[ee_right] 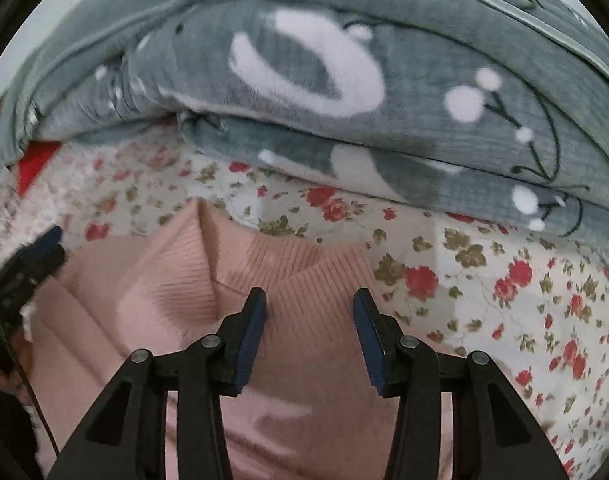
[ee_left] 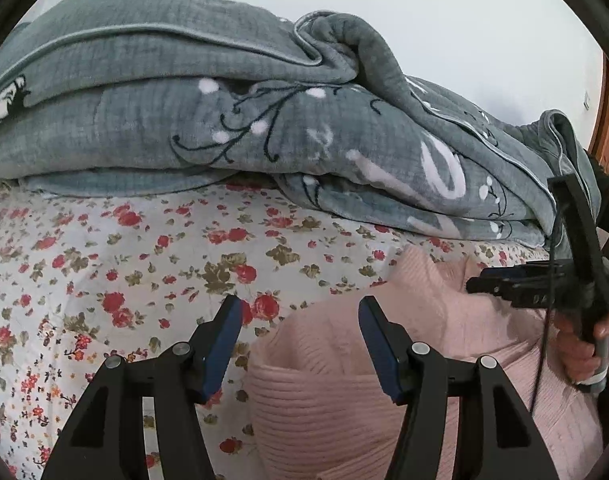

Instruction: Fold small clothes

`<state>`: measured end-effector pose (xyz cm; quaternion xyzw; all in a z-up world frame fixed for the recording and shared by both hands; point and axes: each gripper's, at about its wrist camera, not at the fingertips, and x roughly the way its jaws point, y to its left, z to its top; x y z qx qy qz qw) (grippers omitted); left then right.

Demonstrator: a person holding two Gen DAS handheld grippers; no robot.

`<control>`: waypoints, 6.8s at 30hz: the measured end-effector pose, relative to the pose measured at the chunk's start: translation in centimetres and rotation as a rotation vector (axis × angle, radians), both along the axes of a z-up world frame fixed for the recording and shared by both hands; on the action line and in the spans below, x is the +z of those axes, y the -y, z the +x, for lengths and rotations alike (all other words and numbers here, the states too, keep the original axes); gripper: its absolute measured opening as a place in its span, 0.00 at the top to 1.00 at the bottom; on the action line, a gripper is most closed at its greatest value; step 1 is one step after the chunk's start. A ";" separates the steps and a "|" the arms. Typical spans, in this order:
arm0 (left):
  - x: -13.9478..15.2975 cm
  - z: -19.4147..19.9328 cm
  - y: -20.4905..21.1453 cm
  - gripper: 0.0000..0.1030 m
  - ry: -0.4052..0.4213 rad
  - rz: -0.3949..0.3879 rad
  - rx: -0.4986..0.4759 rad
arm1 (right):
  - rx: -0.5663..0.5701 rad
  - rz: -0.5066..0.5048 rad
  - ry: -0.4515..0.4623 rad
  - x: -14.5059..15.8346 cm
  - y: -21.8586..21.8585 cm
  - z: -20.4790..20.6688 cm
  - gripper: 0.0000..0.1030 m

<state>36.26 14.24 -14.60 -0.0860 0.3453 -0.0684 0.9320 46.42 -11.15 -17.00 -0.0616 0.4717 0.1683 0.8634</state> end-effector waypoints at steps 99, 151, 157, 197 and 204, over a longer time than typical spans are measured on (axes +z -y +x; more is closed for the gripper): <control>0.7 -31.2 4.8 0.38 -0.107 0.076 -0.001 | -0.286 0.126 0.138 3.1 15.1 -41.8 0.60; -1.4 -37.4 3.3 0.63 -0.124 -0.099 0.044 | -0.277 0.115 0.187 -0.2 13.9 -50.0 0.84; -2.1 -37.4 6.2 0.41 -0.129 0.004 0.013 | -0.261 0.197 0.134 -1.3 13.8 -49.2 0.68; 6.9 -37.2 0.8 0.93 -0.126 -0.307 0.050 | -0.247 0.539 0.084 7.1 16.5 -49.4 0.96; 9.8 -33.5 0.3 0.93 -0.123 -0.359 0.043 | -0.239 0.670 0.082 11.0 17.3 -46.6 0.96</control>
